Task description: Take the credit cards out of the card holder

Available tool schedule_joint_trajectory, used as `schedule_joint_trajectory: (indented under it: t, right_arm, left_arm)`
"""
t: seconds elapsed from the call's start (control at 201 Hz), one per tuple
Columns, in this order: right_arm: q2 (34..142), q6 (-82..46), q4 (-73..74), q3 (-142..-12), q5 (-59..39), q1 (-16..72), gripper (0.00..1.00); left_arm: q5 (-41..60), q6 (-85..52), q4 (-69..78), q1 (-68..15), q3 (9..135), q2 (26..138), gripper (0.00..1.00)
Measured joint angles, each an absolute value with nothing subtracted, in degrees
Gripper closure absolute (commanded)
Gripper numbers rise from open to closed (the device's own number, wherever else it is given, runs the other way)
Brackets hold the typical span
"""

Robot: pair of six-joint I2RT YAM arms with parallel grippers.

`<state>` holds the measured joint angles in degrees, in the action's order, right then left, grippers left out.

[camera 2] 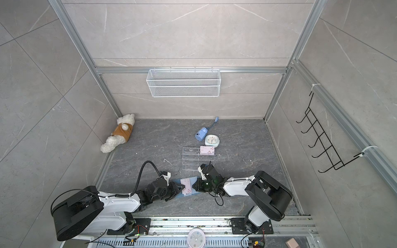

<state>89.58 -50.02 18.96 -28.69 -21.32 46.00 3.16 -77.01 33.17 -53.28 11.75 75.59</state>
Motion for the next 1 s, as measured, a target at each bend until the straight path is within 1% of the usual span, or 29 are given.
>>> schedule_joint_trajectory:
  t: [0.065, 0.169, 0.244, 0.383, 0.483, 0.622, 0.761, 0.846, 0.995]
  right_arm:
    - [89.58, -50.02, 18.96, -28.69, -21.32, 46.00, 0.89]
    - [89.58, -50.06, 18.96, -28.69, -21.30, 46.00, 0.90]
    - [89.58, -50.22, 18.96, -28.64, -21.30, 46.00, 0.90]
    - [89.58, -50.24, 19.18, -28.47, -21.30, 46.00, 0.90]
    - [89.58, -50.24, 19.18, -28.47, -21.30, 46.00, 0.90]
    - [89.54, -50.22, 19.18, -28.42, -21.30, 46.00, 0.90]
    - [89.12, -50.17, 18.65, -28.45, -21.32, 46.00, 0.88]
    - [88.60, -49.91, 17.82, -28.49, -21.37, 46.00, 0.85]
    - [86.85, -49.34, 14.66, -29.41, -21.56, 46.00, 0.77]
  left_arm:
    - [3.27, -77.08, 34.57, -53.28, 11.75, 76.90, 0.80]
    - [3.49, -76.99, 36.05, -53.28, 11.75, 78.41, 0.94]
    - [3.57, -76.95, 37.82, -53.28, 11.75, 78.46, 1.00]
    - [3.44, -77.03, 38.33, -53.34, 11.62, 77.10, 1.00]
    - [2.94, -77.03, 36.23, -53.34, 10.87, 74.08, 1.00]
    - [1.41, -76.93, 30.22, -53.34, 9.69, 66.83, 1.00]
    - [-0.49, -76.18, 20.75, -53.34, 9.98, 57.67, 1.00]
    - [-1.63, -75.11, 15.33, -53.34, 10.83, 52.45, 1.00]
    - [-3.16, -73.17, 8.23, -53.32, 12.93, 44.45, 1.00]
